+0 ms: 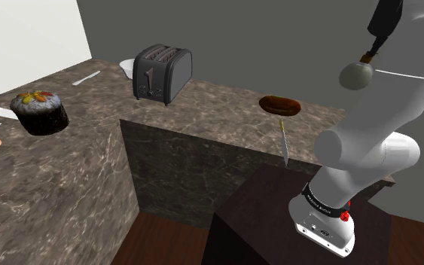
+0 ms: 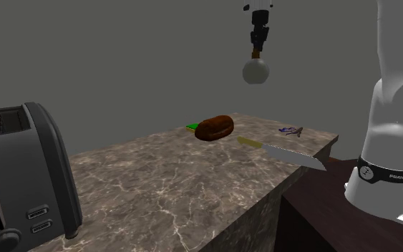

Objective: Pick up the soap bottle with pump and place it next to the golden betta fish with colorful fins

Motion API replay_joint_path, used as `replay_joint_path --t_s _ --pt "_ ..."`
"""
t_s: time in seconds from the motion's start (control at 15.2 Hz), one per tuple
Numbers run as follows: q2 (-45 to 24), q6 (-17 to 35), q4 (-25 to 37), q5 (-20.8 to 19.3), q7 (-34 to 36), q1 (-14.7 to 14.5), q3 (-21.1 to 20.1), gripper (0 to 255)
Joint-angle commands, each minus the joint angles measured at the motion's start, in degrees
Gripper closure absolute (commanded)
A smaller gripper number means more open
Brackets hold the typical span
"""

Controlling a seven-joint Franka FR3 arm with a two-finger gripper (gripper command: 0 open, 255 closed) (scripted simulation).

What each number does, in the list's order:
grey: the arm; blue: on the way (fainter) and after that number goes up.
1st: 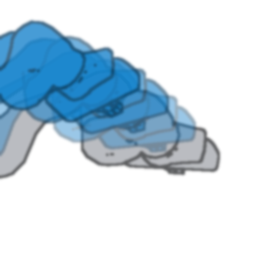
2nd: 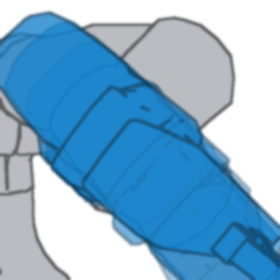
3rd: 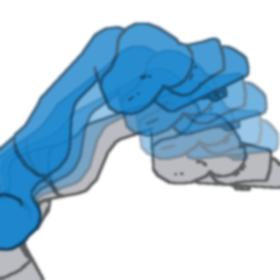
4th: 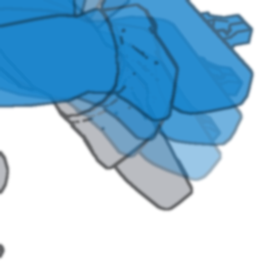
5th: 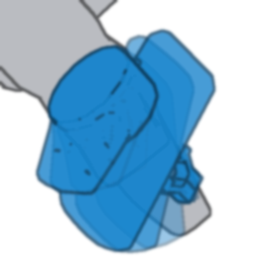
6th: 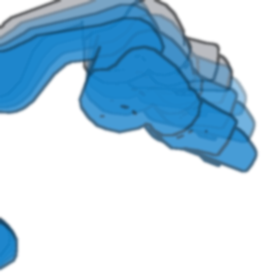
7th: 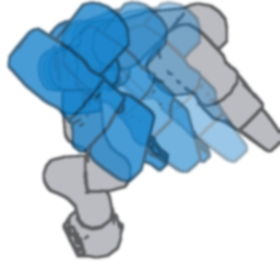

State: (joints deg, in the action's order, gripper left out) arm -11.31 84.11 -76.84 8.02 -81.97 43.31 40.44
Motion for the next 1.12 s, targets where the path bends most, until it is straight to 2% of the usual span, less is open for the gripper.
replay_joint_path --t_s 0.0,1.06 --pt "0.4 1.2 -1.6 -0.2 -0.8 0.2 0.2 255" --pt "3.5 14.7 -17.4 -2.2 0.0 -1.8 -0.3 255"
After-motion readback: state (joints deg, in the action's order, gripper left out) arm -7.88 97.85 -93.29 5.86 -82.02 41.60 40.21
